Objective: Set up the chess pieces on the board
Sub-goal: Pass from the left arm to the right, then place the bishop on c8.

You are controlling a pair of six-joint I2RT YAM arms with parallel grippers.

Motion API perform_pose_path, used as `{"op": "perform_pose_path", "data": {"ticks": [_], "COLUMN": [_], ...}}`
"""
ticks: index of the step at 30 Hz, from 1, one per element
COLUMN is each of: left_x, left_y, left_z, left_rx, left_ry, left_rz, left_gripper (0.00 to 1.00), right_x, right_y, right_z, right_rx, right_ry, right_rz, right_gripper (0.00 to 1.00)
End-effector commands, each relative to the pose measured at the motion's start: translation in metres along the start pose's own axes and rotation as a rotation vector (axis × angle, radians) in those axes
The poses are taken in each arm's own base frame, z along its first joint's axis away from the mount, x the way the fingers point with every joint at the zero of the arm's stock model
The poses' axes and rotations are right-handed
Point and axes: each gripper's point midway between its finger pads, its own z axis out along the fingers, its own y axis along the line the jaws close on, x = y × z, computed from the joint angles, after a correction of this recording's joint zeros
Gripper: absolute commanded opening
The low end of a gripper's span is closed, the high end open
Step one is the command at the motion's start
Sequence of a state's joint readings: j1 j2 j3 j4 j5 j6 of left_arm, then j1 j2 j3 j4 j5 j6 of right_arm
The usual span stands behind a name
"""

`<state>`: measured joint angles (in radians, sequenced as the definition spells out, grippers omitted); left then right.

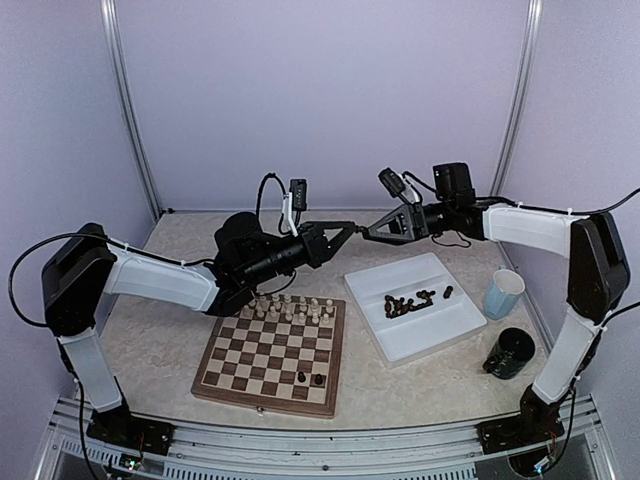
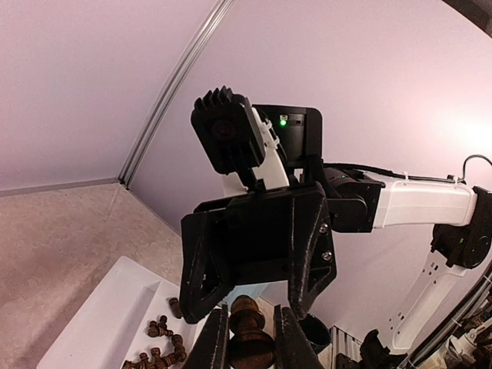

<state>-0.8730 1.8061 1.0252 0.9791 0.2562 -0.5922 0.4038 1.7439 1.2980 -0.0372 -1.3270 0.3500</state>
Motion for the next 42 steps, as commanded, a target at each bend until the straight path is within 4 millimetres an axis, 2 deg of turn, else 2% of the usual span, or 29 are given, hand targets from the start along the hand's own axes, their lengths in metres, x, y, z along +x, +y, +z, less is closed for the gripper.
{"op": "perform_pose_path", "data": {"ticks": [1,13,16,20,24,25,29,30,31,33,35,36,37,39,42], "left_x": [-0.007,0.003,0.004,0.003,0.007,0.01,0.001,-0.01,-0.013,-0.039,-0.061,-0.07,-0.087,-0.109,-0.135], "left_y": [-0.009,-0.006,-0.004,-0.002,0.003,0.006,0.018,0.017,0.022,0.02,0.027,0.031,0.027,0.027,0.036], "left_z": [0.008,0.009,0.009,0.009,0.01,0.009,-0.01,-0.018,-0.025,-0.042,-0.06,-0.07,-0.08,-0.096,-0.12], "left_rx": [0.032,0.033,0.026,0.016,-0.008,-0.025,-0.118,-0.148,-0.193,-0.27,-0.396,-0.454,-0.481,-0.523,-0.598], "left_ry": [-0.031,-0.009,-0.008,-0.012,0.004,0.017,0.063,0.067,0.086,0.088,0.076,0.068,0.044,0.032,0.03], "left_rz": [0.006,-0.004,-0.002,-0.001,0.004,0.013,0.073,0.096,0.116,0.181,0.236,0.249,0.261,0.286,0.344], "left_gripper": [0.08,0.08,0.08,0.09,0.29,0.33,0.43,0.44,0.46,0.49,0.51,0.53,0.54,0.57,0.59], "right_x": [0.0,-0.002,-0.002,-0.002,-0.006,-0.008,-0.015,-0.015,-0.014,-0.011,-0.006,-0.003,0.001,0.006,0.016], "right_y": [0.013,0.014,0.013,0.013,0.008,0.004,-0.012,-0.014,-0.014,-0.012,-0.011,-0.01,-0.009,-0.004,0.006], "right_z": [0.014,0.015,0.015,0.015,0.015,0.016,0.017,0.019,0.021,0.026,0.032,0.038,0.043,0.055,0.077], "right_rx": [-0.102,-0.136,-0.136,-0.133,-0.102,-0.069,0.143,0.192,0.231,0.293,0.344,0.364,0.384,0.415,0.417], "right_ry": [0.022,0.02,0.019,0.016,0.011,0.009,0.063,0.088,0.111,0.153,0.203,0.235,0.269,0.334,0.426], "right_rz": [0.016,0.028,0.027,0.026,0.016,-0.032,-0.173,-0.231,-0.272,-0.345,-0.415,-0.448,-0.485,-0.56,-0.65], "right_gripper": [0.57,0.34,0.23,0.19,0.11,0.1,0.07,0.06,0.06,0.06,0.06,0.06,0.06,0.06,0.07]}}
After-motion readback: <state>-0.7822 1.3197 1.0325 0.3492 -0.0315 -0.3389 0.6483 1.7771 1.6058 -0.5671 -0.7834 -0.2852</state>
